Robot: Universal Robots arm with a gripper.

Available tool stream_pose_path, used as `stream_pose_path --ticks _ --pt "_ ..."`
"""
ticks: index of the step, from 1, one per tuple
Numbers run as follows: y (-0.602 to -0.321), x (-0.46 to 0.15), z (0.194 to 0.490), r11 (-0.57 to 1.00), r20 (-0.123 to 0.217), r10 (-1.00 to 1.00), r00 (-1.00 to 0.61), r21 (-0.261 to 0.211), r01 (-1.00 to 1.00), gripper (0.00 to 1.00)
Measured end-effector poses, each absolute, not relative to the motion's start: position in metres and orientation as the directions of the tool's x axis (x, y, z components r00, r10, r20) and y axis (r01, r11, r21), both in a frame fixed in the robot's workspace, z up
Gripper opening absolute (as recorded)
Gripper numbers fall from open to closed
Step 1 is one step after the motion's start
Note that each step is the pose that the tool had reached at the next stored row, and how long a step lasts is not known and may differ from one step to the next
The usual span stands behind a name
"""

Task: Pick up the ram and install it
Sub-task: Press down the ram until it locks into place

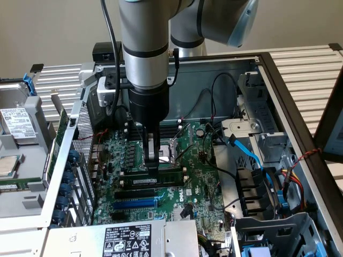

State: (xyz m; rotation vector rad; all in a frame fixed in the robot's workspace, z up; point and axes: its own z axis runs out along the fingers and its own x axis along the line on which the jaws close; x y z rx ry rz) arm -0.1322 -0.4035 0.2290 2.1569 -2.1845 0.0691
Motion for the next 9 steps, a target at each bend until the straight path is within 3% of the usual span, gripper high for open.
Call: stream_pose_path --ticks 9 --pt "-0.404 -0.1322 0.2291 0.013 0.082 -0.997 -0.012 0.018 -1.0 0.11"
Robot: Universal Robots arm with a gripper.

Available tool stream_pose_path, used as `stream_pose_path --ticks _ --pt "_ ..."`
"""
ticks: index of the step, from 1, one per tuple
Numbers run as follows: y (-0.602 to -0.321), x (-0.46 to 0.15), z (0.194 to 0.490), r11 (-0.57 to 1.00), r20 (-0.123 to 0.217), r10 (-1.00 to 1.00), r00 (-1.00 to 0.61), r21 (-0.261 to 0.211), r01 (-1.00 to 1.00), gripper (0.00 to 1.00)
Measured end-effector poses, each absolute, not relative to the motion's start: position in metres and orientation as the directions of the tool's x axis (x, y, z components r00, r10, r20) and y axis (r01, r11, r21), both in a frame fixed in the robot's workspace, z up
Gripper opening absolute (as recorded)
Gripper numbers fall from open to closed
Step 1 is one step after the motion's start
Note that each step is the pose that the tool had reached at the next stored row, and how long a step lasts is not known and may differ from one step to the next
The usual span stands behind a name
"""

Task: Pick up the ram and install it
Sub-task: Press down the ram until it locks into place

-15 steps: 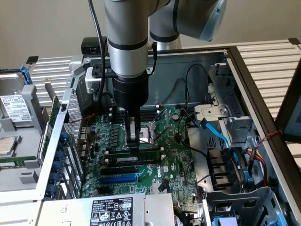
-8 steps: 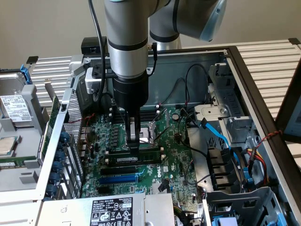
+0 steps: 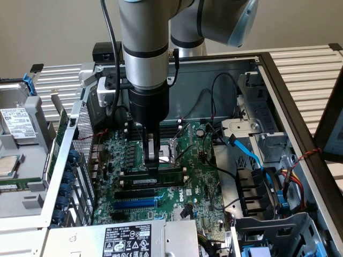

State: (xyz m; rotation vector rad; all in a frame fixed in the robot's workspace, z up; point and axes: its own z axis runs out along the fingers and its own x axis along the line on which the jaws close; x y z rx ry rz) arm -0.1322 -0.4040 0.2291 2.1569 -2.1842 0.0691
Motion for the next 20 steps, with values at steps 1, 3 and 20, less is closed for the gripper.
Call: stream_pose_path --ticks 1,3,20 --pt "-0.4043 -0.1322 0.2291 0.013 0.082 -0.997 -0.012 0.018 -1.0 0.11" --pt "-0.4043 -0.1322 0.2291 0.013 0.082 -0.997 -0.012 0.018 -1.0 0.11" --pt "-0.4046 -0.1322 0.2264 0.016 0.083 -0.996 -0.014 0.016 -1.0 0.11"
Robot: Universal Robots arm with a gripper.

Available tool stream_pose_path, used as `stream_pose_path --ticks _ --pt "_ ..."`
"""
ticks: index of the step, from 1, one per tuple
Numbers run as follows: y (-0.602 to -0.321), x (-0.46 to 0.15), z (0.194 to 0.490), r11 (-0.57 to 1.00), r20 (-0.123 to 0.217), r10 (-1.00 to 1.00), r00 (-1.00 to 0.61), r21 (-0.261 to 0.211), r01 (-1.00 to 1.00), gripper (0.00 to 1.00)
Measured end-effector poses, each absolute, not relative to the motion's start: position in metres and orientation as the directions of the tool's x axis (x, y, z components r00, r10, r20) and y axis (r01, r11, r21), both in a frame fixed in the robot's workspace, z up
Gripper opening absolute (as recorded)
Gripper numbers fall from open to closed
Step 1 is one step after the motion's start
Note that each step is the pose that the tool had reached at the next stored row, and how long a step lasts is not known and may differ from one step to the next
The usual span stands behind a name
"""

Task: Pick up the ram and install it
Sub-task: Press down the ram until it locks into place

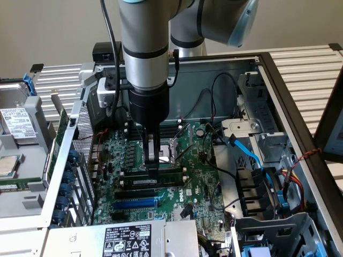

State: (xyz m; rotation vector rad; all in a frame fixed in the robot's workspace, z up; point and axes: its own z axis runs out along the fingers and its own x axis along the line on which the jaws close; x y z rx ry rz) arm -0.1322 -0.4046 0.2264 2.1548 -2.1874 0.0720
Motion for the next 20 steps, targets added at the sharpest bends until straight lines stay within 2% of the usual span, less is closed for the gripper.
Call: stream_pose_path --ticks 6,13,20 --pt "-0.405 -0.132 0.225 0.016 0.083 -0.996 -0.014 0.015 -1.0 0.11" --pt "-0.405 -0.133 0.25 0.016 0.083 -0.996 -0.014 0.015 -1.0 0.11" --pt "-0.405 -0.133 0.251 0.016 0.083 -0.996 -0.014 0.015 -1.0 0.11"
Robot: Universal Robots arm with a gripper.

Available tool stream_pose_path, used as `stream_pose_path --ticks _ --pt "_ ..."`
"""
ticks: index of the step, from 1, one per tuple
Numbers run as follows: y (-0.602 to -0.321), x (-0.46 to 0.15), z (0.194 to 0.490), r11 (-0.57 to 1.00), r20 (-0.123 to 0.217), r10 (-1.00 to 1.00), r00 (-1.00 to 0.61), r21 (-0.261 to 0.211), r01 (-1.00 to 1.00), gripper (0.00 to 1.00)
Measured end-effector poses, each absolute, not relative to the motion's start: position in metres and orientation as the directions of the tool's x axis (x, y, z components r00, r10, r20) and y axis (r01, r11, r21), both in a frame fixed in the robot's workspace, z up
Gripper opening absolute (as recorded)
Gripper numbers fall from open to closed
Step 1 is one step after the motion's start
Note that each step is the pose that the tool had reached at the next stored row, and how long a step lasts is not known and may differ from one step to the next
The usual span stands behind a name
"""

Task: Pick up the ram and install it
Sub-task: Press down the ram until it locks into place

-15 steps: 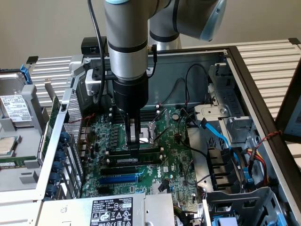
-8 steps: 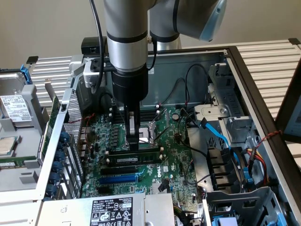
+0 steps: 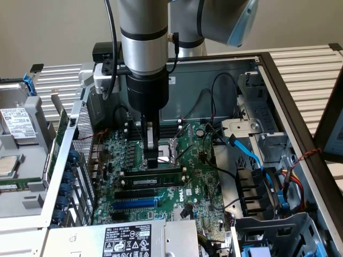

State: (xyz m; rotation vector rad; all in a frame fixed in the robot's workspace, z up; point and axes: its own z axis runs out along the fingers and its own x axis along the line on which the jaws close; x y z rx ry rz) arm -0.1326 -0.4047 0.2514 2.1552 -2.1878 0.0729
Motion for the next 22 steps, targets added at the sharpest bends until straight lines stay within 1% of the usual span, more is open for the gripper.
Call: stream_pose_path --ticks 12,22 --pt "-0.4047 -0.1326 0.2514 0.02 0.083 -0.996 -0.019 0.015 -1.0 0.11" --pt "-0.4047 -0.1326 0.2514 0.161 0.078 -0.984 -0.159 0.016 -0.987 0.11"
